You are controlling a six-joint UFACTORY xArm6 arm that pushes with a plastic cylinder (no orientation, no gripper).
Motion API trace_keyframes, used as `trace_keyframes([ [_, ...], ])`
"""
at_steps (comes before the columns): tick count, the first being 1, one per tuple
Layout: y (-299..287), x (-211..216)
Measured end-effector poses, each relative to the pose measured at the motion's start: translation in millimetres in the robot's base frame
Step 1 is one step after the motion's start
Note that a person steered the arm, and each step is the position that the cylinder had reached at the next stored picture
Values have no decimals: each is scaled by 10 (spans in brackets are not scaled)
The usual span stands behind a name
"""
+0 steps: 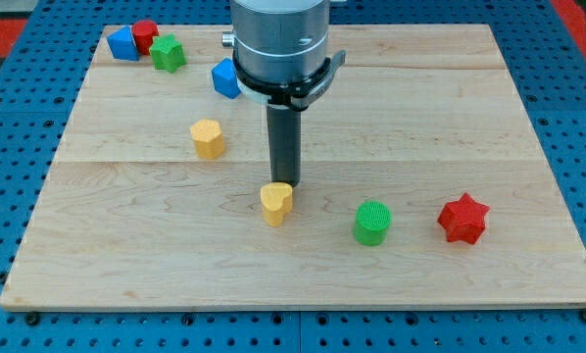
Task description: Slide yellow hexagon above yellow heart
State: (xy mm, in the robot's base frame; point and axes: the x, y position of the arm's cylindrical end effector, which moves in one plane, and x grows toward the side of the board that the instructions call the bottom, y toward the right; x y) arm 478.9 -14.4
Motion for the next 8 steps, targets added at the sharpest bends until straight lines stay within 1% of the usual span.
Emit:
trace_keyframes([
  [1,-74,25],
  [2,-188,-83],
  [3,-229,86],
  [4,-182,98],
  [6,-380,94],
  [7,-961,62],
  [8,-1592,-196],
])
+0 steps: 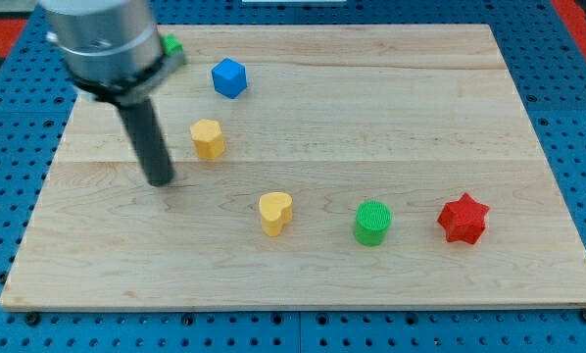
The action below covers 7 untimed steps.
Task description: Slide yellow hexagon above yellow heart
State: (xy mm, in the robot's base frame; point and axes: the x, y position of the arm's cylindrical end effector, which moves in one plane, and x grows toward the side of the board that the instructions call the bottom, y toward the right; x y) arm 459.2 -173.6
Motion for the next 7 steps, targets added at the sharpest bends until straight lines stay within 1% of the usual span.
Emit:
trace_keyframes([
  [1,-61,-452],
  [2,179,-523],
  [3,598,-480],
  [4,704,-660],
  [5,998,-576],
  [6,1205,-353],
  [7,1207,-373],
])
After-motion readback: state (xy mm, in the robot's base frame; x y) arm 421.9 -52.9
